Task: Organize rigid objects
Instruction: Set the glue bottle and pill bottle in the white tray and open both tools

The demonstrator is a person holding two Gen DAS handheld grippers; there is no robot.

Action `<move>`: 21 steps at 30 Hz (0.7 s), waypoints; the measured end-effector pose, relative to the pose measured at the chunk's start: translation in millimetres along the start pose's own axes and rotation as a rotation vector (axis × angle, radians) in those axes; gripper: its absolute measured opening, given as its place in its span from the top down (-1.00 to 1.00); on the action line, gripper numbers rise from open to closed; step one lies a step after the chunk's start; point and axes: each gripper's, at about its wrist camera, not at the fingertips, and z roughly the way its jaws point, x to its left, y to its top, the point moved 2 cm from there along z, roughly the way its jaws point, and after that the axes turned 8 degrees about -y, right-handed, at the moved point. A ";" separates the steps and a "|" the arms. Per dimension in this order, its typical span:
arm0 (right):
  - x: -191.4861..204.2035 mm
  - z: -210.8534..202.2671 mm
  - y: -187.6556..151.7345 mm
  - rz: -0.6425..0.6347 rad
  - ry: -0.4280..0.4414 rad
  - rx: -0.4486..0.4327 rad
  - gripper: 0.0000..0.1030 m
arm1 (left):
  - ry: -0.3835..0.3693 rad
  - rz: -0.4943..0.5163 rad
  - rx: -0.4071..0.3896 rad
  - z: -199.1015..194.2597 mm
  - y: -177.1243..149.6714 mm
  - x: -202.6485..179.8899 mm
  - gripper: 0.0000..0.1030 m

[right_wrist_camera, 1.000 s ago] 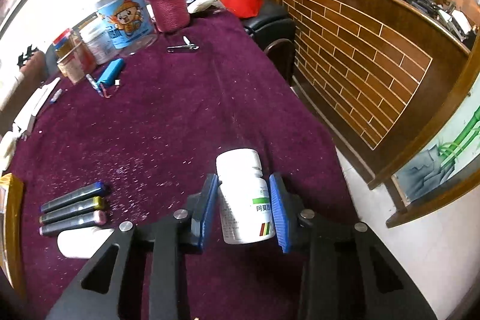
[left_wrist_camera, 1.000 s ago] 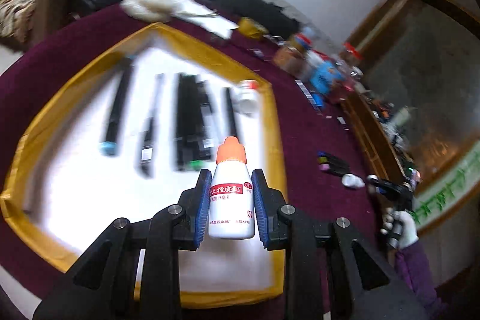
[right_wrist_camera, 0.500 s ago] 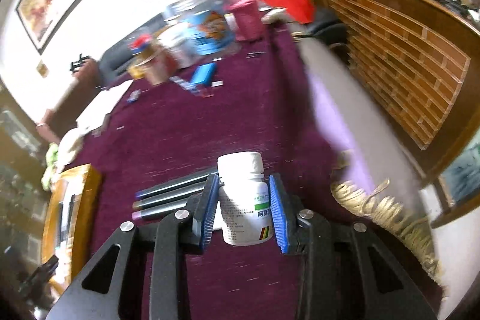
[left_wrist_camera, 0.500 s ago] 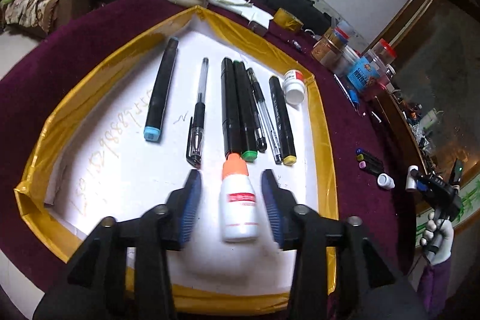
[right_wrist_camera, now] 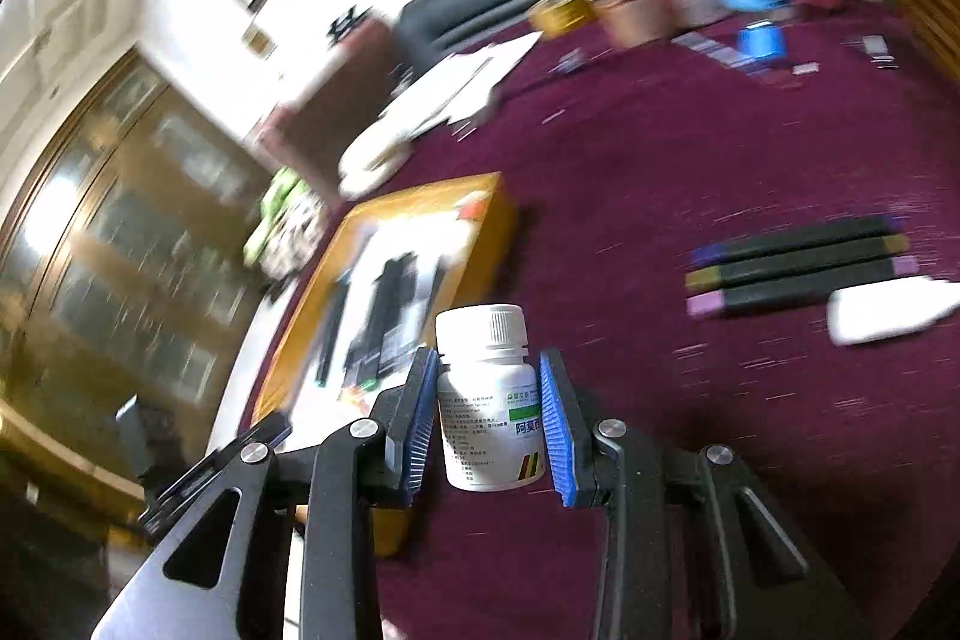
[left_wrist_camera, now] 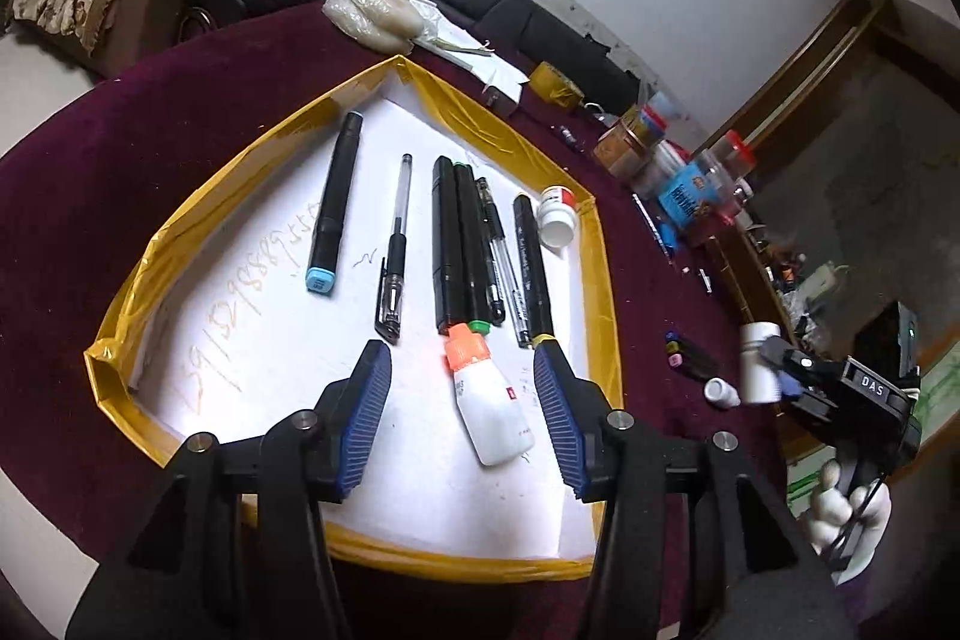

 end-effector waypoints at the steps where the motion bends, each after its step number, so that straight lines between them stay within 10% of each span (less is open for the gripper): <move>1: 10.6 7.5 -2.0 -0.021 0.006 0.012 0.42 | -0.007 0.000 -0.003 -1.7 -0.4 0.4 0.07; 21: 112.8 110.7 -43.5 -0.260 -0.146 0.161 0.40 | -0.045 -0.072 -0.045 -30.0 6.2 37.4 -0.07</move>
